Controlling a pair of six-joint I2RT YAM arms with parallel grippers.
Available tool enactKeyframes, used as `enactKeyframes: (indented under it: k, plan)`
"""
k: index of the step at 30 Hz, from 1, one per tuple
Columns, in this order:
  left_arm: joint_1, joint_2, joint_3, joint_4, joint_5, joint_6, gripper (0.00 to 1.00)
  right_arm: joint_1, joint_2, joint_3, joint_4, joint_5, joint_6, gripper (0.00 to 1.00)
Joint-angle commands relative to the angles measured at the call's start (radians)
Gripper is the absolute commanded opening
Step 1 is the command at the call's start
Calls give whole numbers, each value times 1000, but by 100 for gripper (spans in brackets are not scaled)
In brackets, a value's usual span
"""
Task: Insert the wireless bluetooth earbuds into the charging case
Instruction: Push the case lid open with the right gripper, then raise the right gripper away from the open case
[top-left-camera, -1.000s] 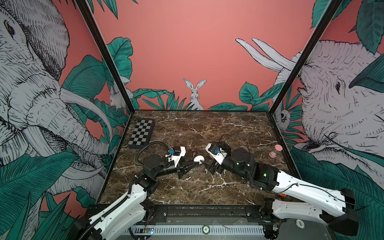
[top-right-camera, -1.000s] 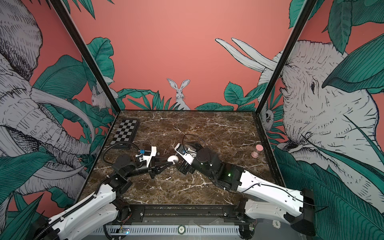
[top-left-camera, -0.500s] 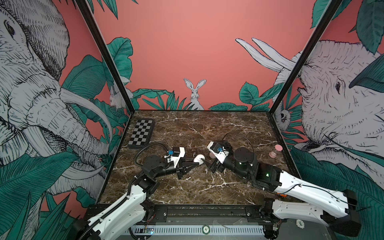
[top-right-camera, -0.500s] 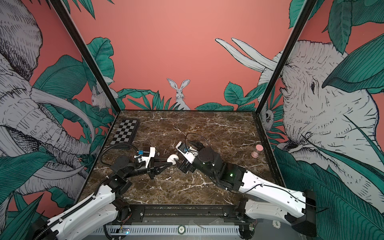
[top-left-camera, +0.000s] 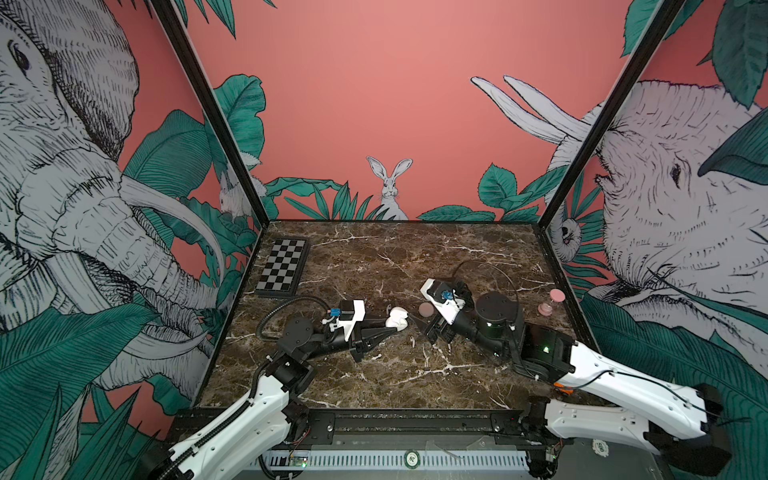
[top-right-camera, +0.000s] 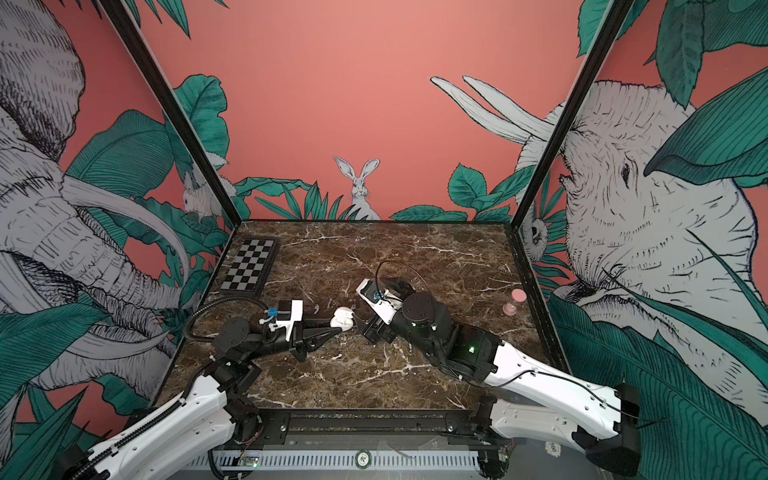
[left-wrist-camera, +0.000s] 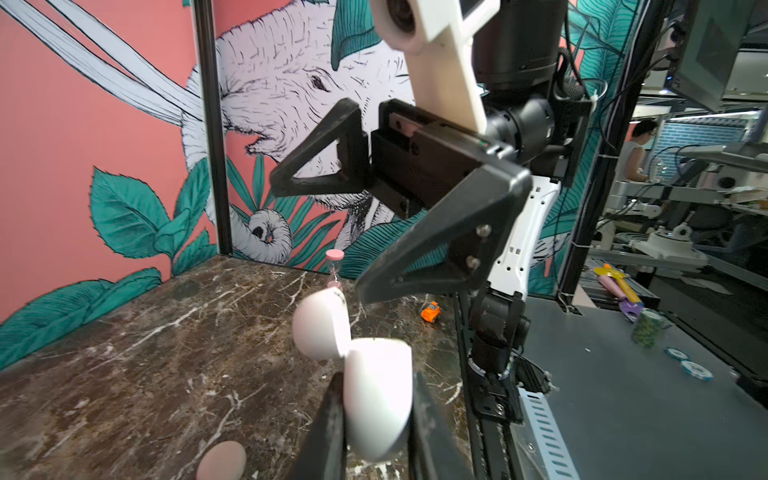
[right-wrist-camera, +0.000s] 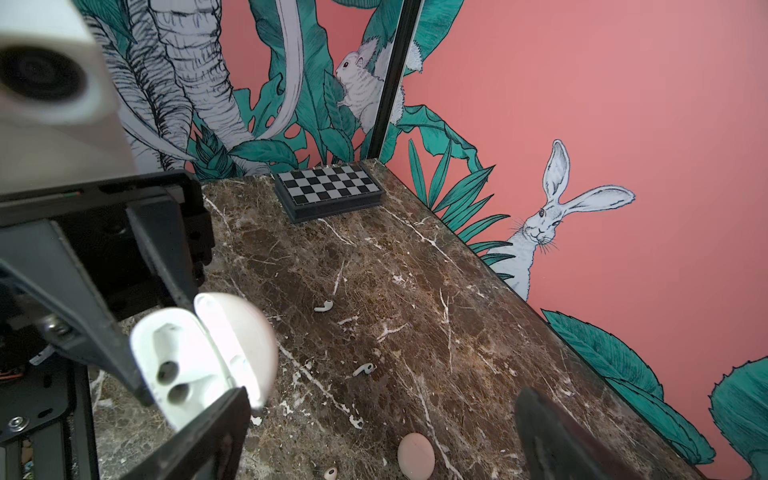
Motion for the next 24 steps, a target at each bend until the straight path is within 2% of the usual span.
enactKeyframes:
  k: [1, 5, 7, 11, 14, 17, 20, 21, 22, 23, 24]
  plan:
    - [-20, -42, -42, 106, -127, 26, 0, -5, -50, 90, -44, -10, 46, 98]
    - [-45, -75, -61, 225, -246, -3, 0, -5, -59, 158, -117, 17, 109, 98]
    - [-45, -82, -60, 249, -248, -2, 0, -9, -66, 168, -122, 19, 129, 98]
    - [-45, -132, -13, 69, -262, 78, 0, -52, -55, 188, -149, 1, 223, 98]
    - [-45, -123, 38, -51, -233, 133, 0, -136, -27, 218, -192, -90, 318, 98]
    - [-45, -104, 69, -40, -278, 111, 0, -205, 4, 229, -199, -173, 394, 98]
    - [-45, -86, 132, -136, -309, 129, 0, -253, 36, 235, -197, -239, 444, 98]
    - [-45, -80, 140, -141, -311, 119, 0, -261, 42, 236, -192, -252, 449, 98]
    - [-45, -76, 153, -170, -359, 66, 0, -267, 45, 236, -188, -258, 451, 98]
    - [-45, -75, 185, -260, -413, 28, 0, -272, 44, 234, -181, -263, 451, 98]
    - [-45, -73, 220, -349, -423, 48, 0, -275, 42, 230, -174, -263, 452, 98]
